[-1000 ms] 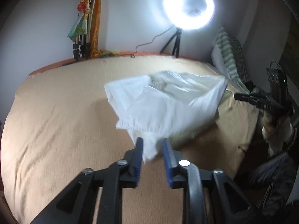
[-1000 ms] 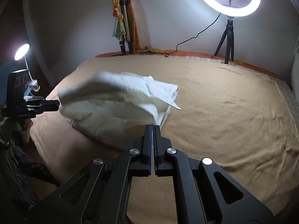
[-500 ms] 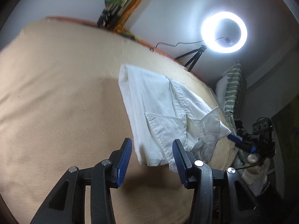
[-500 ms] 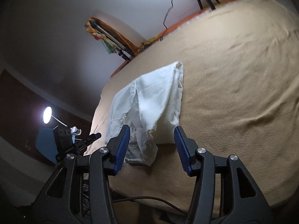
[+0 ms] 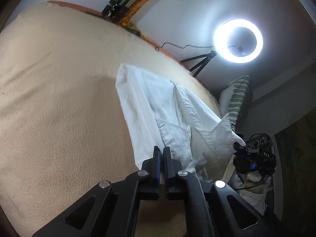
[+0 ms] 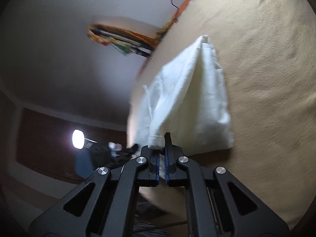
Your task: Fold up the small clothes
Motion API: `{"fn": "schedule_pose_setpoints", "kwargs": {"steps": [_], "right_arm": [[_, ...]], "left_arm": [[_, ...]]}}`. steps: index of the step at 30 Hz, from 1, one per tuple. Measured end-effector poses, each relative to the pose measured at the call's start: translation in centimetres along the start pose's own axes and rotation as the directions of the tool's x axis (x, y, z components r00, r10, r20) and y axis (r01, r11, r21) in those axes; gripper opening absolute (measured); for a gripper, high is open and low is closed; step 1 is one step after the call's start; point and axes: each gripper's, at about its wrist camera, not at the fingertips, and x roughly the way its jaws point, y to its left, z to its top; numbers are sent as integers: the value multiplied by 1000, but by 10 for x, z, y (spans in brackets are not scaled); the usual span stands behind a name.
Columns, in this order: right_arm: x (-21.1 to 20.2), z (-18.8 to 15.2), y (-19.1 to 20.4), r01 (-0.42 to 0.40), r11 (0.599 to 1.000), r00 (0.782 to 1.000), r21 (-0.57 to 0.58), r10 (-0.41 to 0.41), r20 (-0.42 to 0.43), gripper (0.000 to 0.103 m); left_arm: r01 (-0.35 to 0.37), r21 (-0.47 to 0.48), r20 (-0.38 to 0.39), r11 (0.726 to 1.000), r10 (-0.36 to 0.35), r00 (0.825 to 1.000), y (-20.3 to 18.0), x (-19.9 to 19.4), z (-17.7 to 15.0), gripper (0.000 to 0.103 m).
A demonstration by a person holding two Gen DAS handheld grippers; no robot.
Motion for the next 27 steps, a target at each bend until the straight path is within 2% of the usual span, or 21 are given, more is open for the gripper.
{"fn": "schedule_pose_setpoints", "kwargs": {"steps": [1,3,6,8,12,14,15,18,19,21,23,25,27], "right_arm": [[-1,-3,-2,-16,1000,1000,6,16,2,4],[7,-10,-14,85,996,996,-2,-85,-17,4],[18,-17,-40,277,961,960,-3,-277,-43,4],[19,-18,-43,313,949,948,-19,-314,-53,3],[24,-23,-7,430,879,889,-206,-452,-71,4],[20,-27,11,427,856,874,-291,-473,-109,4],[15,-27,17,408,854,876,-323,-466,-123,8],[-8,-19,33,356,854,908,-379,-413,-77,33],[-13,-12,33,338,865,919,-371,-388,-67,37],[-17,8,30,309,890,939,-336,-342,-42,37],[-15,30,21,291,907,948,-305,-317,-38,37],[-4,54,9,265,927,956,-265,-289,-55,37],[8,73,-2,242,942,961,-232,-265,-73,37]], "left_arm": [[0,1,8,1000,0,1000,2,-3,-1,0],[-36,4,-9,999,36,999,8,1,-3,0],[-82,-16,-45,996,81,996,19,11,-10,0],[-104,4,-56,995,104,993,19,13,-14,0],[-142,68,-50,987,146,988,7,6,-12,1],[-175,110,-31,978,179,983,-1,-2,-9,9],[-182,130,-17,975,186,982,-6,-8,-8,20],[-211,194,32,958,209,977,-24,-19,-3,23],[-213,213,44,953,209,977,-30,-20,-2,23],[-185,252,54,950,177,983,-48,-18,1,24],[-151,299,44,942,144,989,-66,-8,3,26],[-109,333,6,937,113,994,-82,8,4,31],[-61,318,-63,946,86,994,-92,33,4,35]]}}
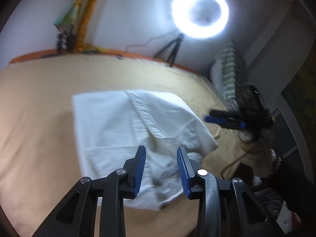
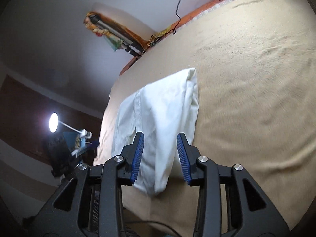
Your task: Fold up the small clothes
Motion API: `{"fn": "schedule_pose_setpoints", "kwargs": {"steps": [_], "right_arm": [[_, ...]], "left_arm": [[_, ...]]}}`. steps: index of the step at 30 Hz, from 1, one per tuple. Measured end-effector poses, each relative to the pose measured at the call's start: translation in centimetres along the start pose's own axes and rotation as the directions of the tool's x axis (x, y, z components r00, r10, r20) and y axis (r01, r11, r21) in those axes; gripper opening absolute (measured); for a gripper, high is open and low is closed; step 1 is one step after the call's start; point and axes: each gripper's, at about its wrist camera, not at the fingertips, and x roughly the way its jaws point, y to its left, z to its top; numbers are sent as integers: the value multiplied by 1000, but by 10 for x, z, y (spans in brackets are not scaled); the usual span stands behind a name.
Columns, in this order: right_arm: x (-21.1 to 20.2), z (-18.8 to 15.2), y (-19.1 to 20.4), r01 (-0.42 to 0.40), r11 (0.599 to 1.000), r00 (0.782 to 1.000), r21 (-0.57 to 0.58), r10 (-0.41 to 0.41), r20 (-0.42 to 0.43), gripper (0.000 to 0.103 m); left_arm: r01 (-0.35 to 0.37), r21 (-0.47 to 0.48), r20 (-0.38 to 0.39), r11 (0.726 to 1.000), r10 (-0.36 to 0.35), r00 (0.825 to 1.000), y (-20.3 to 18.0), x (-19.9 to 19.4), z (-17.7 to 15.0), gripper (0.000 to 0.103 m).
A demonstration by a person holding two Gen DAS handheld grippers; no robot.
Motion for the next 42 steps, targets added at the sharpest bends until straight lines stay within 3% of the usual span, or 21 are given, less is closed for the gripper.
{"fn": "schedule_pose_setpoints", "kwargs": {"steps": [4,11,13,15,16,18,21,22,26,29,32,33,36,39,42], "right_arm": [[24,20,-3,-26,999,999,-19,25,-40,37],[35,25,-8,-17,999,998,-38,15,-63,37],[34,25,-12,-31,999,997,-23,29,-67,37],[33,24,-15,-36,999,997,-17,35,-70,37],[33,24,-15,-37,999,997,-16,36,-70,37],[34,23,-15,-31,999,997,-18,29,-74,36],[34,22,-10,-31,999,997,-24,29,-73,12],[33,21,-6,-8,999,998,-48,5,-66,9],[42,15,-4,115,983,989,-140,-126,-75,6],[49,12,-2,250,943,961,-220,-270,-64,6],[40,16,11,314,909,942,-275,-334,-28,6],[33,19,18,331,898,938,-289,-345,3,6],[15,28,40,323,893,946,-314,-312,87,6],[17,34,71,291,875,957,-386,-269,112,6],[42,37,102,261,840,964,-477,-254,80,6]], "left_arm": [[86,-94,-91,992,-94,991,-9,39,-5,41],[140,-226,-119,964,-170,978,-14,84,-30,45],[148,-222,-120,964,-177,977,-19,88,-34,39],[158,-206,-129,966,-187,974,-24,92,-34,4],[162,-198,-132,967,-190,973,-26,93,-33,0],[178,-189,-128,966,-204,970,-28,89,-31,0],[214,-192,-125,958,-240,963,-29,75,-26,0],[224,-191,-120,956,-249,961,-29,69,-25,0],[194,-169,-149,966,-220,964,-25,71,-30,0],[138,-177,-203,975,-174,964,-17,91,-39,0],[141,-165,-204,976,-174,963,-21,89,-39,1],[154,-158,-208,975,-186,960,-23,86,-37,9],[157,-92,-196,983,-173,965,-34,62,-30,29],[143,-48,-140,989,-148,979,-35,31,-17,31],[44,4,-62,999,-43,997,-24,12,6,32]]}}
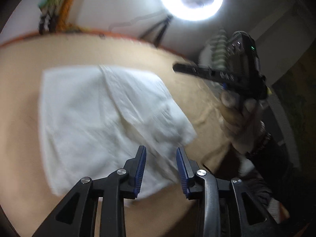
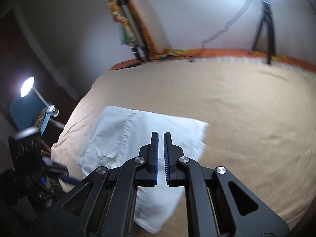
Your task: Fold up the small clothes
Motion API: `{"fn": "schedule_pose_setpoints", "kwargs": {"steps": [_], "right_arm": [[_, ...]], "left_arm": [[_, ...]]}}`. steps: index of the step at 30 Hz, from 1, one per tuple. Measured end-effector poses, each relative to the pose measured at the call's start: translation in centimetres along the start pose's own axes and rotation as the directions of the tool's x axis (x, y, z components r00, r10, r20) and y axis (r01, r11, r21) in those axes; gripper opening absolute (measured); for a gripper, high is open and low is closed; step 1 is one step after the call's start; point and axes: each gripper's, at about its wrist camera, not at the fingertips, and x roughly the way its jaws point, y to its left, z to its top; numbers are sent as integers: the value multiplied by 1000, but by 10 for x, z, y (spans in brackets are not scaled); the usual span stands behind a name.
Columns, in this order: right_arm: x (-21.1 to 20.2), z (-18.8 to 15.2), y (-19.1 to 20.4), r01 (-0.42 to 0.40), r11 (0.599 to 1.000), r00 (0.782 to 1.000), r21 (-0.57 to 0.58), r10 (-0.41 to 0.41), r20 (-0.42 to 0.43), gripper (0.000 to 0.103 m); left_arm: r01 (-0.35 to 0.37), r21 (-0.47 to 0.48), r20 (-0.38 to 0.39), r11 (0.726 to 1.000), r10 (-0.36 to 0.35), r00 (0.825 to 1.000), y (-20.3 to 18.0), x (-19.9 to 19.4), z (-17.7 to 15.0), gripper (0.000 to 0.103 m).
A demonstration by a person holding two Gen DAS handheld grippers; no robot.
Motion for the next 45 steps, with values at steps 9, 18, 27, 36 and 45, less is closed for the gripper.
{"fn": "schedule_pose_setpoints", "kwargs": {"steps": [9,18,27,36,45], "right_arm": [[80,18,31,26,993,989,-119,-42,-142,6],[122,-8,23,25,986,975,-166,-60,-215,6],[76,4,-4,12,1000,993,-24,-15,-115,6],[72,-27,-53,112,992,987,64,-103,-121,5],[8,-33,-56,222,967,973,126,-211,-96,17]], "left_arm": [[-200,-32,102,979,203,974,67,19,79,31],[-278,-29,49,960,279,959,122,65,68,25],[-281,-91,94,955,289,953,128,39,72,28],[-342,-107,76,934,350,933,141,40,58,32],[-315,-181,96,932,335,937,141,-8,45,40]]}}
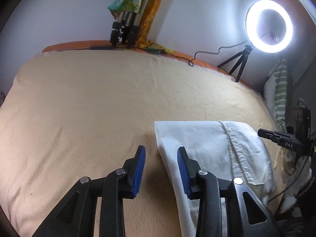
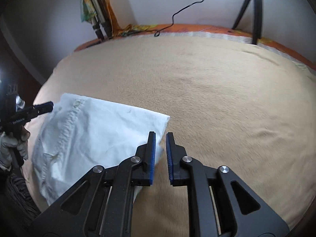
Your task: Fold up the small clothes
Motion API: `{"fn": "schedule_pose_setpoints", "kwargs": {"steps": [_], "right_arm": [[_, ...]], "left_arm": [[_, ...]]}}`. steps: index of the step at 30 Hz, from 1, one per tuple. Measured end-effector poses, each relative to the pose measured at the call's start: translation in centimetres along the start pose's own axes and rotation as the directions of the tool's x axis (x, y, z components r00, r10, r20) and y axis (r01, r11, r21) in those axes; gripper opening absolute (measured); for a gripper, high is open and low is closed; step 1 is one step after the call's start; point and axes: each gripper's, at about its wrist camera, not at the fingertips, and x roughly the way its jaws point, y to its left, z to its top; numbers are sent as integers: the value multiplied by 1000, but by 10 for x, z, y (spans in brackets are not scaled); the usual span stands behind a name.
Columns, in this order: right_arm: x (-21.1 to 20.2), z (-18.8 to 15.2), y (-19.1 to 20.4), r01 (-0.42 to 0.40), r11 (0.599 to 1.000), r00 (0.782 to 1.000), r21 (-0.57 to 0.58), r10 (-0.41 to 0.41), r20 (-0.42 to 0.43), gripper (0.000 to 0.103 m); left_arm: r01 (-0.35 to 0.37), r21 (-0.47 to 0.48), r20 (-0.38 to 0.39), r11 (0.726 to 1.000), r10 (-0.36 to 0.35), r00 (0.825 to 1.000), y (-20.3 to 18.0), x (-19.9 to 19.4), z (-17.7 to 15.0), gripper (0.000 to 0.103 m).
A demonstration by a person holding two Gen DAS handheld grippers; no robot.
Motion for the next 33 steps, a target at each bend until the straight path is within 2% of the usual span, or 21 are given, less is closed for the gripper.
{"fn": "schedule_pose_setpoints", "kwargs": {"steps": [1,2,3,4,8,12,15,18,21,23,25,28,33], "right_arm": [[-10,-4,0,-17,1000,1000,19,16,13,33],[-20,-8,0,-31,999,999,35,30,30,45],[-28,-12,2,-41,998,998,45,38,52,64],[-36,-18,3,-49,997,996,52,46,73,70],[-36,-31,2,-137,980,990,142,129,63,70],[-26,-49,-17,-249,915,968,319,232,90,70],[-13,-57,-27,-277,874,959,398,273,68,70],[-4,-61,-28,-283,871,955,402,293,38,70],[2,-63,-25,-312,864,942,396,335,12,70],[6,-64,-24,-332,857,933,394,359,5,70],[10,-66,-22,-343,856,927,387,375,-7,65],[16,-65,-21,-356,852,921,385,389,-9,61],[24,-64,-21,-397,823,900,406,436,-4,49]], "left_arm": [[26,-30,1,999,-26,1000,4,-6,-1,44],[58,-63,-2,996,-58,998,7,-11,-2,53],[91,-100,-7,991,-93,996,11,-14,-4,61],[132,-153,-14,979,-136,991,16,-19,-8,63],[236,-262,-27,936,-252,967,23,-24,-21,65],[262,-325,-31,909,-287,958,28,-16,-32,65],[278,-365,-48,888,-316,947,30,-6,-37,64],[292,-393,-63,872,-343,937,29,1,-44,62],[309,-412,-83,857,-373,924,27,9,-52,60],[317,-410,-79,855,-380,922,27,10,-54,60],[321,-409,-82,854,-385,919,26,10,-54,59],[328,-426,-82,843,-397,914,28,13,-55,54],[335,-433,-98,837,-413,906,25,21,-55,37]]}}
